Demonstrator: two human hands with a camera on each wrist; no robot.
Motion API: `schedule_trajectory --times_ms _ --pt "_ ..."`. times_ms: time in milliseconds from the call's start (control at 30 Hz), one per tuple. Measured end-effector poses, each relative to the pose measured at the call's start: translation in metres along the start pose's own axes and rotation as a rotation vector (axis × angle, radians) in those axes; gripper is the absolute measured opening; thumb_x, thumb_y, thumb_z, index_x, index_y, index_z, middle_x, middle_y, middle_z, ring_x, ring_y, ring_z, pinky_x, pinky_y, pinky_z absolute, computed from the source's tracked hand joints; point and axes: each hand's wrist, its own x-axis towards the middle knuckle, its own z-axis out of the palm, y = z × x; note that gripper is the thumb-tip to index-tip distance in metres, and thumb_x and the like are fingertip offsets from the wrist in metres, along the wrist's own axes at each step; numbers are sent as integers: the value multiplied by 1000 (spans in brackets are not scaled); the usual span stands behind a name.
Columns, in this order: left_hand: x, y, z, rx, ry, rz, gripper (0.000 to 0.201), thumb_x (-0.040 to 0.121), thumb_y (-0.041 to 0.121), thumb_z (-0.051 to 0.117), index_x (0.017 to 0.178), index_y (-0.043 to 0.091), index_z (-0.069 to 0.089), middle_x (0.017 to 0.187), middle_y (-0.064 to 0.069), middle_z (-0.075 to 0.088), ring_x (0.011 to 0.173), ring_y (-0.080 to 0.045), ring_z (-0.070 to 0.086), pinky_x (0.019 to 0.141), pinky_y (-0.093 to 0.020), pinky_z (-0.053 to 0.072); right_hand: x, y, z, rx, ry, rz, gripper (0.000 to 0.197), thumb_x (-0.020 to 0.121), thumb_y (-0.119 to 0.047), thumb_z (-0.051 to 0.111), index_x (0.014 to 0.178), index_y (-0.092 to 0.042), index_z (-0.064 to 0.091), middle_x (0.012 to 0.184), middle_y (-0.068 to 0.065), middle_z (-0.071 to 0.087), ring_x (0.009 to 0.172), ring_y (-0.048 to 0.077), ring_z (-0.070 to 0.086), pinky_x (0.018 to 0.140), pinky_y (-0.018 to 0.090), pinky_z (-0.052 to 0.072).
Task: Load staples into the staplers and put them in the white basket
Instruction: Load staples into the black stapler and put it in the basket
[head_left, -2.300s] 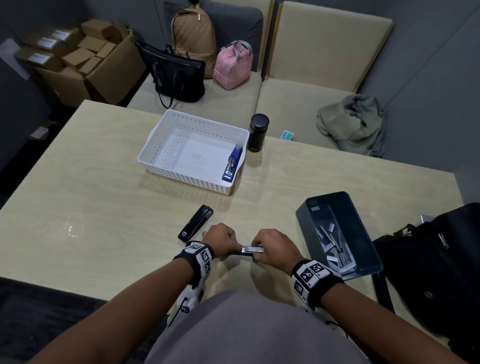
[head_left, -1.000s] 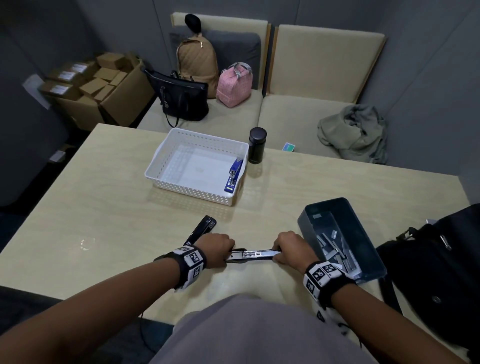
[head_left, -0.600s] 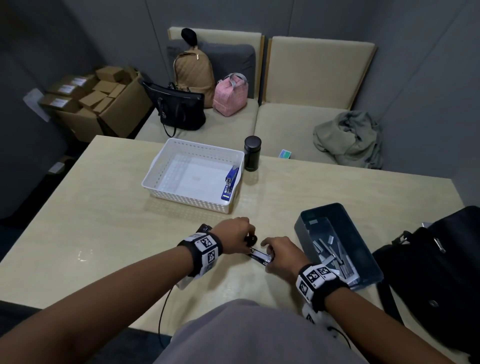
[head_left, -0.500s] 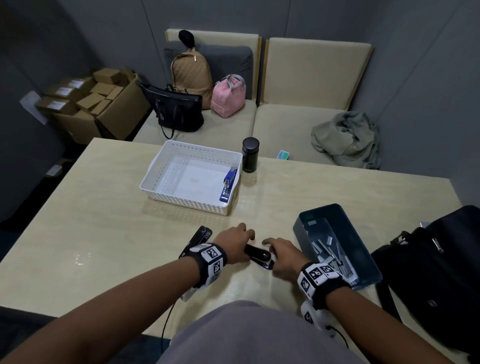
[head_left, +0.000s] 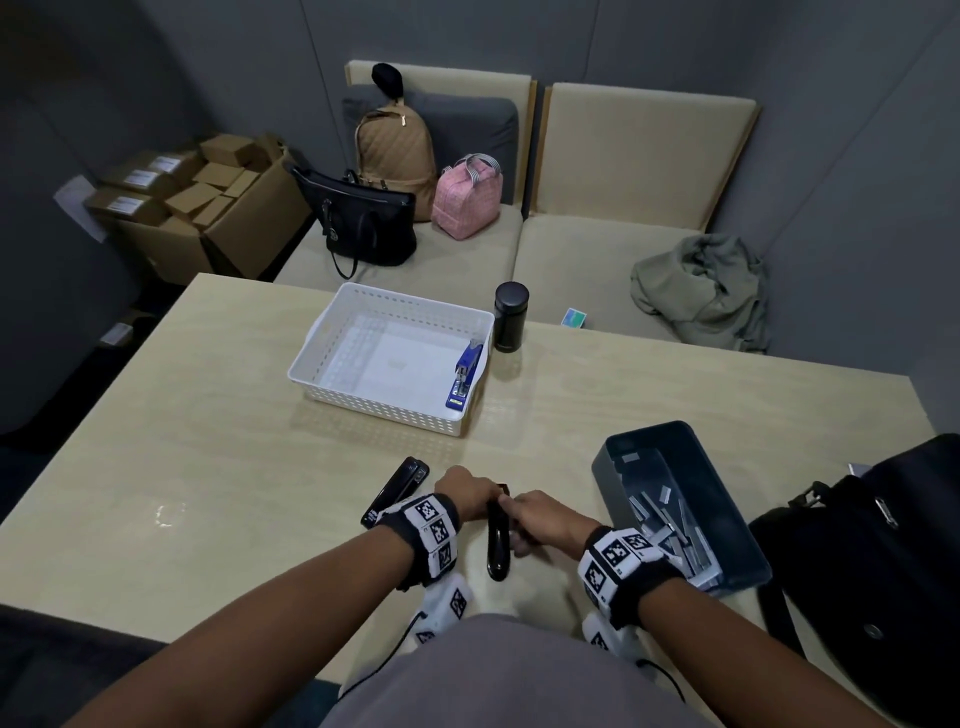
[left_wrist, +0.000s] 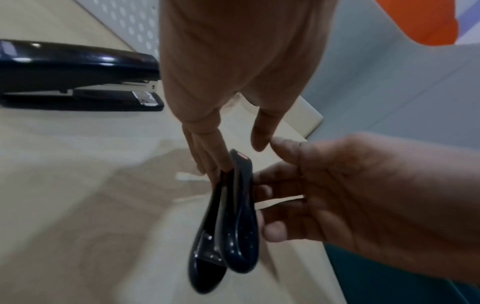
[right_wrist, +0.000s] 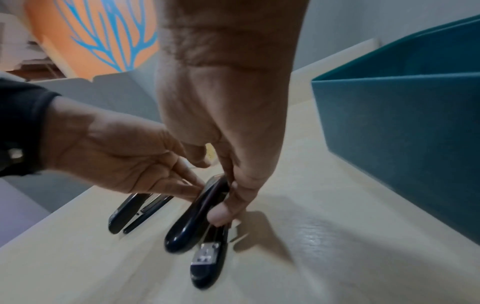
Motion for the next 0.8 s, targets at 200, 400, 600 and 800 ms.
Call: schedule_trajectory --times_ms 200,400,600,800 --pt "-27 -12 6 260 -188 -95 26 87 28 62 95 3 63 89 -14 70 85 -35 72 53 -28 60 -4 -7 5 189 -37 -23 41 92 5 37 127 -15 44 88 18 59 68 25 55 70 38 50" --pt "-22 2 -24 415 -24 192 44 83 44 65 110 10 56 105 -11 67 92 -25 63 78 -33 50 -3 -23 -14 317 41 -125 66 88 6 51 148 -12 28 92 23 59 66 26 54 64 36 44" --pt "-22 76 -99 400 163 445 31 90 45 60 98 15 53 79 -2 63 72 -21 60 60 -28 41 -15 -73 -43 282 156 -281 39 91 -3 50 129 -11 49 94 11 73 82 21 66 72 29 50" --pt "36 128 -150 522 333 297 47 100 41 38 125 1 39 120 -26 60 107 -41 59 86 -42 43 -8 -75 -59 180 206 -252 36 87 -6 52 123 -9 56 95 10 73 78 19 65 67 29 48"
